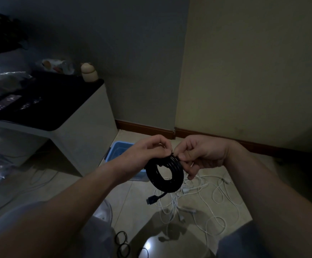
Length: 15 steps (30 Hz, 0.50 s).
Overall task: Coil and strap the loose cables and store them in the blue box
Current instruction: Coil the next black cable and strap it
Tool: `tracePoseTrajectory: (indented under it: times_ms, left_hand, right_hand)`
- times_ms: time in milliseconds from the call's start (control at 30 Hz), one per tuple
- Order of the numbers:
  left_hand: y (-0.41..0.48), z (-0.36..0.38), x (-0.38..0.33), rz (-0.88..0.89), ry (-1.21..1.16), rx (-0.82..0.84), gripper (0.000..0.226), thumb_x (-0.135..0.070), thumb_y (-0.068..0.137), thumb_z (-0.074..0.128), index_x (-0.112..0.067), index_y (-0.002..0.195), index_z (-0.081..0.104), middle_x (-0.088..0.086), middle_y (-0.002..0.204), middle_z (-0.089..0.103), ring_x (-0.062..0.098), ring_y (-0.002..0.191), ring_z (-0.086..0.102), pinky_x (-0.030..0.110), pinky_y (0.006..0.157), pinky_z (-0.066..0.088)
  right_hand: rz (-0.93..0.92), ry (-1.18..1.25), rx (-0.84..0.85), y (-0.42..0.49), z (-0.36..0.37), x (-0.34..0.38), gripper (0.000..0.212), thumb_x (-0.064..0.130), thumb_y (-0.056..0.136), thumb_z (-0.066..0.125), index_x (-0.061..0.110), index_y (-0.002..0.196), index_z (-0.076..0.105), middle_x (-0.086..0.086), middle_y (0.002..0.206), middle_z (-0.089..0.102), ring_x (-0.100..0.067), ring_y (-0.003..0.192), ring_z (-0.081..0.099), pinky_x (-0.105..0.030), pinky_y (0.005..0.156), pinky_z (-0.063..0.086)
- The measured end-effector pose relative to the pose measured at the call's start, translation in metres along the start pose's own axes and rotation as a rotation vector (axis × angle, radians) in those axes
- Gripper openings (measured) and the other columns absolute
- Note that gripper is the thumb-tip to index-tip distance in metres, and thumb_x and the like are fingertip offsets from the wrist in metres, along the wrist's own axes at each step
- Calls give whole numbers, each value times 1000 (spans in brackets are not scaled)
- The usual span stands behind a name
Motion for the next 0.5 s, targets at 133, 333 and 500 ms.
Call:
tracePoseTrajectory:
  times_ms: [133, 333, 500]
  left_hand:
    - [-1, 0, -1, 23, 18, -8, 10, -35, 82, 68, -28, 87, 64, -9, 80, 65, 3, 73, 60, 14, 63, 45]
    - [-2, 0, -3, 69, 71, -47, 5, -24, 89, 67, -28, 86, 66, -11, 81, 66, 1, 75, 63, 12, 64, 47]
    - [-1, 0, -4, 65, 148, -75, 2, -26, 86, 69, -27, 86, 67, -3, 78, 66, 5, 77, 64, 13, 68, 47]
  right_hand:
    - [17, -19, -63, -1, -3, 1, 28, 6, 92, 53, 15, 79, 77, -4, 64, 66, -10, 55, 66, -29, 64, 61]
    - [11, -13, -280, 0, -14, 1, 9, 6, 92, 63, 4, 85, 69, -4, 57, 61, -10, 44, 59, -27, 55, 58]
    - [-25, -69, -381, 1, -17, 4, 11, 29, 78, 74, 20, 75, 68, 0, 64, 60, -9, 58, 60, -25, 57, 55]
Point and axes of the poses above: each hand's wrist, its own y-axis towards the middle knuckle, its own z-axis out of the palm, x = y × z, the point moved 6 cm from there along y, towards the middle knuckle
